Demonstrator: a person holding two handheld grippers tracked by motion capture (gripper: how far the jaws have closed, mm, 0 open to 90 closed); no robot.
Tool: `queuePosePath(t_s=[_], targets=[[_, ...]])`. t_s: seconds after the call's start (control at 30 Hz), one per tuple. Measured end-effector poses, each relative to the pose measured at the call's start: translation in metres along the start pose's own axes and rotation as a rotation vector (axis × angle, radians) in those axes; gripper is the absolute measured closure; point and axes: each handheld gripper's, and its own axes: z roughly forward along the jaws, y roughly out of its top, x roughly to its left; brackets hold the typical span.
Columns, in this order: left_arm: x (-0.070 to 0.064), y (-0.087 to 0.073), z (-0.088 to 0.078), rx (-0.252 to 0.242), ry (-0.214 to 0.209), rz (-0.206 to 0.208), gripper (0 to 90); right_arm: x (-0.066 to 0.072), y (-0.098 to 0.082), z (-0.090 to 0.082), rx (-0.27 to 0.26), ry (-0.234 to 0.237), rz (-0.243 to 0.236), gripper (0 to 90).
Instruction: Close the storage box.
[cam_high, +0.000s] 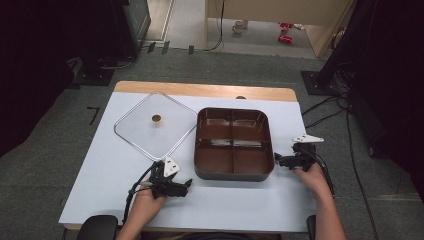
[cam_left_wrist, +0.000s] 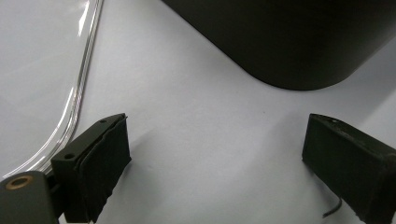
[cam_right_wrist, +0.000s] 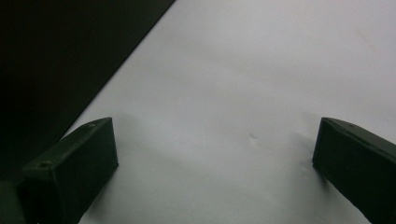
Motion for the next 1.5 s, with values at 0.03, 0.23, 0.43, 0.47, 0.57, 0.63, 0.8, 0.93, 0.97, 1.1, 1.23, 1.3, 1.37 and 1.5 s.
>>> queuePosePath(t_s=[0.03, 0.23, 0.43, 0.47, 0.57, 0.63, 0.8, 0.93, 0.97, 1.1, 1.23, 1.3, 1.37, 1.5], targets=[[0.0016, 0.0002, 0.0001, 0.003, -0.008, -0.010, 7.1, -0.0001, 0.0000, 0.0000, 0.001, 0.000, 0.000, 0.0], [0.0013, 0.0003, 0.0003, 0.006, -0.007, -0.005, 7.0, -0.0002, 0.0000, 0.0000, 0.000, 0.001, 0.001, 0.0], [0.0011, 0.0003, 0.0004, 0.005, -0.006, -0.004, 7.0, -0.0002, 0.0001, 0.0000, 0.000, 0.001, 0.001, 0.0], [0.0011, 0.0003, 0.0004, 0.004, -0.006, -0.004, 7.0, -0.0002, 0.0000, 0.0000, 0.000, 0.001, 0.001, 0.0], [0.0009, 0.0002, 0.0004, 0.003, -0.005, -0.003, 7.1, -0.0002, 0.0000, 0.0000, 0.000, 0.001, 0.001, 0.0], [0.0009, 0.0002, 0.0004, 0.004, -0.005, -0.004, 7.1, -0.0002, 0.0000, 0.0000, 0.000, 0.001, 0.001, 0.0], [0.0010, 0.0003, 0.0004, 0.004, -0.006, -0.004, 7.1, -0.0005, 0.0000, -0.0001, -0.001, 0.003, 0.003, 0.0], [0.0010, 0.0002, 0.0004, 0.004, -0.005, -0.003, 7.1, -0.0004, 0.0000, 0.0000, -0.001, 0.002, 0.002, 0.0], [0.0010, 0.0002, 0.0004, 0.004, -0.004, -0.003, 7.1, -0.0004, 0.0000, -0.0001, -0.001, 0.002, 0.002, 0.0], [0.0010, 0.0002, 0.0004, 0.004, -0.005, -0.004, 7.1, -0.0003, -0.0001, -0.0001, -0.001, 0.001, 0.001, 0.0], [0.0006, 0.0003, 0.0005, 0.004, -0.002, -0.004, 7.0, -0.0003, -0.0001, -0.0001, -0.001, 0.001, 0.002, 0.0], [0.0007, 0.0003, 0.0006, 0.005, -0.004, -0.004, 7.0, -0.0003, -0.0001, 0.0000, -0.001, 0.001, 0.001, 0.0], [0.0003, 0.0005, 0.0007, 0.006, -0.001, -0.004, 6.8, -0.0003, -0.0001, 0.0000, -0.001, 0.001, 0.001, 0.0], [0.0001, 0.0040, 0.0012, 0.031, 0.001, -0.012, 6.8, -0.0001, -0.0001, -0.0001, 0.000, 0.001, 0.000, 0.0]])
